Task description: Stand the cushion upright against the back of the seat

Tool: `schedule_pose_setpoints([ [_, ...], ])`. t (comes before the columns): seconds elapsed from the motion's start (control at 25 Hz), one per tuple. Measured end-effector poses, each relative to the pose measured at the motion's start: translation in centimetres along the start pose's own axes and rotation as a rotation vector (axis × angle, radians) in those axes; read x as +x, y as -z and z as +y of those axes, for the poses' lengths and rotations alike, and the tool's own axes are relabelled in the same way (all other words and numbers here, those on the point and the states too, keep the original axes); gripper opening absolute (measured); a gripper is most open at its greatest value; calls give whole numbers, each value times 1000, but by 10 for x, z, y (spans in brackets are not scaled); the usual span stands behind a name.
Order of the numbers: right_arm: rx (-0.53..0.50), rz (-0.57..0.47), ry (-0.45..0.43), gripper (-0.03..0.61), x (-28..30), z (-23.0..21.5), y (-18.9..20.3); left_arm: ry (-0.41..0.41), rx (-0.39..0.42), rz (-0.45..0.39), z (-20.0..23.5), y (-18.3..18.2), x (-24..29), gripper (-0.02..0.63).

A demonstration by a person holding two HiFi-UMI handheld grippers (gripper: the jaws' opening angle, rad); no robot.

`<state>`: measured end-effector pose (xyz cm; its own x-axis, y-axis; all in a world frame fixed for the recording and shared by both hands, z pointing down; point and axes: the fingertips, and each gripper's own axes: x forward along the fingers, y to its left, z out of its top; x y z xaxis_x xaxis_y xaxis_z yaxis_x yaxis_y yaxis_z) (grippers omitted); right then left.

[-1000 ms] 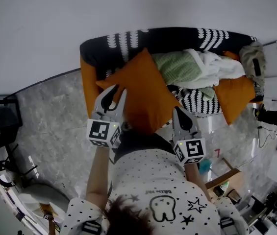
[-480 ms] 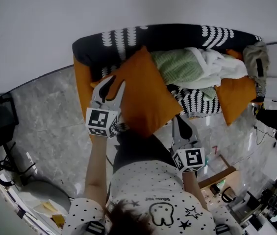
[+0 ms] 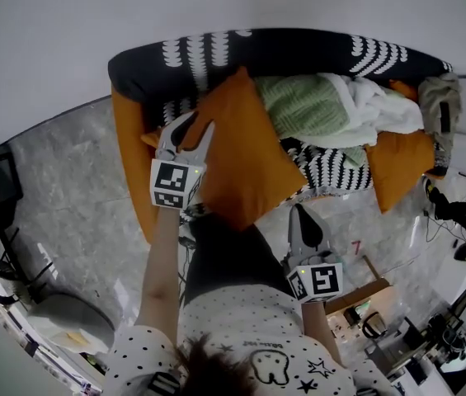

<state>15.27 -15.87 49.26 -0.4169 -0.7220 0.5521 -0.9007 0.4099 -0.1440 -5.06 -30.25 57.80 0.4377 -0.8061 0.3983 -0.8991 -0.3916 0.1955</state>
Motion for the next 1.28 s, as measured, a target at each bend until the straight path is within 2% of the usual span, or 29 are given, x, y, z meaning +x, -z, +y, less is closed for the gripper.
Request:
schedule_pose_setpoints([
  [0.4, 7, -2, 7, -3, 13, -5, -1, -42, -43, 55, 21, 37, 27, 146],
  [0.64, 20, 14, 0, -3, 20, 1, 6, -39, -65, 129, 28, 72, 37, 165],
  [1.0, 30, 31, -5, -3, 22, 12, 13, -57, -11, 321, 38, 132, 47, 263],
  [1.28, 39, 53, -2, -3, 25, 14, 20, -68, 18, 385, 40, 160, 61, 246],
])
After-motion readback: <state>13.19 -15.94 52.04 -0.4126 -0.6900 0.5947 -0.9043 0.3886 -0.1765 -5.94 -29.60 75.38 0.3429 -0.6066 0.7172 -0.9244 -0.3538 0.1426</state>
